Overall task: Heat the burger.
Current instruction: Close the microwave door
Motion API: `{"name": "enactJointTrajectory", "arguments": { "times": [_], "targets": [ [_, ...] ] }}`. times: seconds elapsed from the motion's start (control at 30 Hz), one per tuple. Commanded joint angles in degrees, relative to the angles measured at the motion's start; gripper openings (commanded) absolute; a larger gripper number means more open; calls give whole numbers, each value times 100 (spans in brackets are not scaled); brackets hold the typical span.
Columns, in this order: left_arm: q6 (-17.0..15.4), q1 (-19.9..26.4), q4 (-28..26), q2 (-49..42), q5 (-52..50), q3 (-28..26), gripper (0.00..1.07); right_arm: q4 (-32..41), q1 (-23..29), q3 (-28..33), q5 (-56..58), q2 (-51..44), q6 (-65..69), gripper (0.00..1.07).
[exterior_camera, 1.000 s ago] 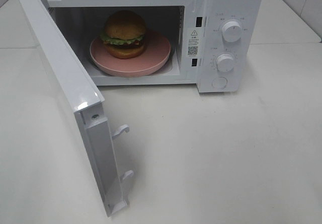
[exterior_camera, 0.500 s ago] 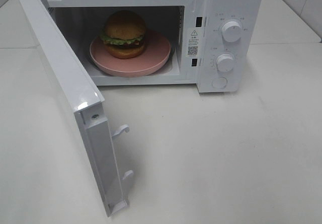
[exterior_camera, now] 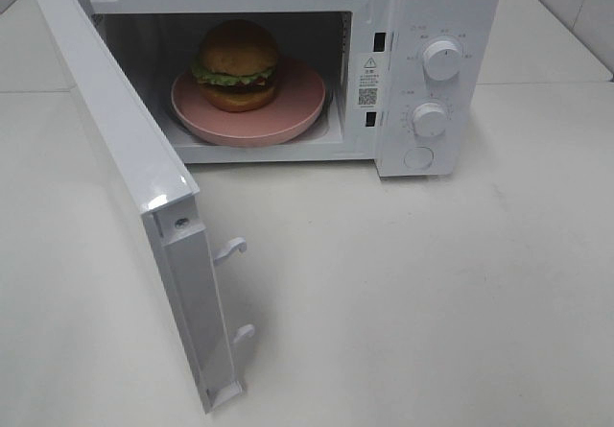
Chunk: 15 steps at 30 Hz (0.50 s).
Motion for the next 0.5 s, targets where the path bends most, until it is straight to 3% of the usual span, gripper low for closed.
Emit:
{"name": "enactJointTrajectory", "arguments": {
  "times": [0.03,0.5],
  "targets": [
    [-11,11,-6,-103,-80,0,100,17,-97,23,-34,-189,-11,76],
    [-11,11,-6,-23,-80,0,100,11,-97,23,-34,-189,11,76]
  ]
}}
